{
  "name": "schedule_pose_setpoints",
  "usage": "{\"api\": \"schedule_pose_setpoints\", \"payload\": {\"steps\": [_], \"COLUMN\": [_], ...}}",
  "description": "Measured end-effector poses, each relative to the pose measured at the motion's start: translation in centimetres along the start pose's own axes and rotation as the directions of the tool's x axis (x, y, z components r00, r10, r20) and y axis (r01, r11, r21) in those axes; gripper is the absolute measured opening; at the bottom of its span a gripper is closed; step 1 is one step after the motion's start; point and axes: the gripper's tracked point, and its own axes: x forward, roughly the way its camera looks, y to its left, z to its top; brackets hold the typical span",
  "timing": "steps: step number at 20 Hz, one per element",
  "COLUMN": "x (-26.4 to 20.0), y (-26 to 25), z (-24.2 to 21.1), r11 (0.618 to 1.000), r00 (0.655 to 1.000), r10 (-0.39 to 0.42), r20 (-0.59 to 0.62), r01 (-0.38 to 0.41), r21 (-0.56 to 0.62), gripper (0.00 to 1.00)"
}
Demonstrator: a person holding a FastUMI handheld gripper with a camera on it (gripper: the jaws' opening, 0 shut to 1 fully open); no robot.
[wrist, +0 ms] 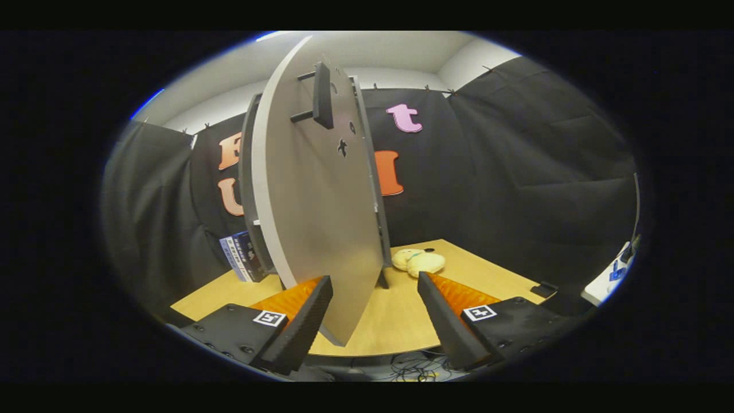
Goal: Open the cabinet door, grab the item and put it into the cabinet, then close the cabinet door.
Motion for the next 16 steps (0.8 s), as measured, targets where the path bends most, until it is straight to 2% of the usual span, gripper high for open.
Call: {"api": "schedule_pose_setpoints", "payload": {"steps": [4, 9, 12, 16], "x": [1.5, 4.4, 6.1, 6.6], "y": [4.5, 10.5, 15.4, 16.7], "z": [-0.8, -0.5, -0.5, -0.4], "r11": [0.999, 0.994, 0.986, 0.983], "r00": [0.999, 0.997, 0.99, 0.992], "r10": [0.042, 0.075, 0.136, 0.119], "r20": [-0.009, -0.011, -0.021, -0.033], "r01": [-0.041, -0.075, -0.138, -0.122], "r21": [0.015, -0.084, -0.091, -0.138], "gripper": [0.97, 0.97, 0.97, 0.98]}}
